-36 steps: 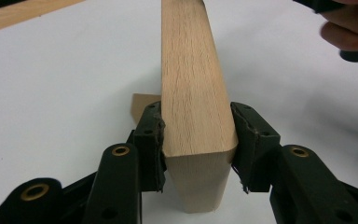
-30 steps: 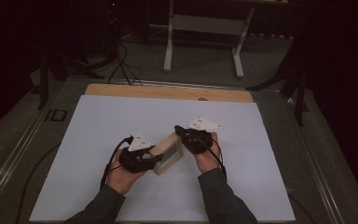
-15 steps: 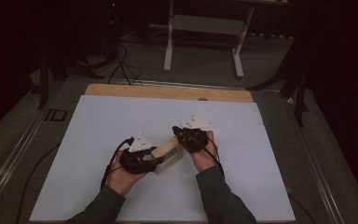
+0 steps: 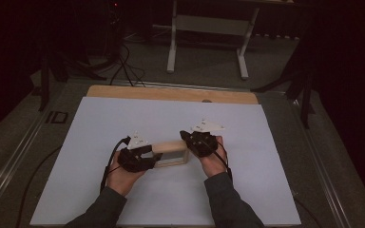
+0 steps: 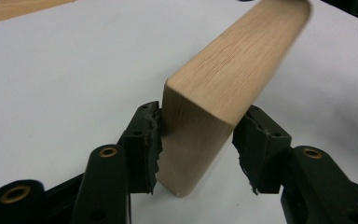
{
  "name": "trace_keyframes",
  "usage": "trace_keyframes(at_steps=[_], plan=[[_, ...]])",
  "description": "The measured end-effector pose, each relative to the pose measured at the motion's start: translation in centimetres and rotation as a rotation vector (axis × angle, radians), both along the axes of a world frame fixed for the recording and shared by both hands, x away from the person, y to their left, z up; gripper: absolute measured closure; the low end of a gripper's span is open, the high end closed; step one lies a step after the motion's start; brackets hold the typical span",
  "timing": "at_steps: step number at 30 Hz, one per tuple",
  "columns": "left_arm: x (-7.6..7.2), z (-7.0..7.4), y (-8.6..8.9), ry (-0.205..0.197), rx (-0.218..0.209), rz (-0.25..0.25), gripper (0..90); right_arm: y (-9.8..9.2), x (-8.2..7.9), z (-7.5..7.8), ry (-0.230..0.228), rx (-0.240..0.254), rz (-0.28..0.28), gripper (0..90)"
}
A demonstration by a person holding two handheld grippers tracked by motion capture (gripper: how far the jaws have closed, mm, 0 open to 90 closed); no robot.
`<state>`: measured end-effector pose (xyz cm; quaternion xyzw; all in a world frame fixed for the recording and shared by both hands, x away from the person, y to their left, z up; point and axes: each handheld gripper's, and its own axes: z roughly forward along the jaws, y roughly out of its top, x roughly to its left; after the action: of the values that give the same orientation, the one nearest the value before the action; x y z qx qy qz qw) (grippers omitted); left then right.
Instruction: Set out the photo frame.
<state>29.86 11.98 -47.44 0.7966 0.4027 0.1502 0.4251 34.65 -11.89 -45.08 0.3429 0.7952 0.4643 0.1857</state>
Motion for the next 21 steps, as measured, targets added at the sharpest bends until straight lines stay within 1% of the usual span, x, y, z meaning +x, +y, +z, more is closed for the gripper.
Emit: trace_keyframes(at_steps=[2, 4, 6, 8, 9, 12, 14, 16, 18, 21], plan=[[0.3, -0.1, 0.1, 0.009, -0.017, 0.008, 51.9, -0.2, 0.0, 0.0, 0.003, 0.007, 0.003, 89.6], [0.4, -0.2, 0.2, 0.014, -0.024, 0.007, 51.9, -0.3, -0.1, 0.0, 0.005, 0.006, 0.007, 89.2], [0.5, -0.3, 0.3, 0.017, -0.027, -0.005, 51.9, -0.4, -0.1, 0.0, 0.005, 0.004, 0.010, 85.9], [0.5, -0.3, 0.2, 0.015, -0.023, -0.014, 51.5, -0.6, -0.1, 0.0, 0.002, 0.011, 0.014, 79.5], [0.6, -0.4, 0.2, 0.015, -0.022, -0.016, 51.4, -0.8, -0.1, 0.0, 0.004, 0.025, 0.018, 77.1], [0.6, -0.4, 0.3, 0.015, -0.022, -0.020, 51.4, -1.4, -0.4, 0.1, -0.010, 0.056, 0.045, 63.5], [0.7, -0.4, 0.4, 0.017, -0.023, -0.018, 51.4, -1.9, -0.7, 0.2, -0.009, 0.080, 0.062, 58.3], [0.7, -0.4, 0.4, 0.017, -0.029, -0.018, 52.1, -2.3, -1.0, 0.2, -0.014, 0.089, 0.075, 51.8], [0.7, -0.4, 0.4, 0.015, -0.028, -0.018, 52.3, -2.7, -1.2, 0.1, -0.006, 0.099, 0.102, 46.2], [0.8, -0.4, 0.4, 0.014, -0.027, -0.018, 52.7, -2.9, -1.5, -0.4, 0.006, 0.093, 0.129, 41.0]])
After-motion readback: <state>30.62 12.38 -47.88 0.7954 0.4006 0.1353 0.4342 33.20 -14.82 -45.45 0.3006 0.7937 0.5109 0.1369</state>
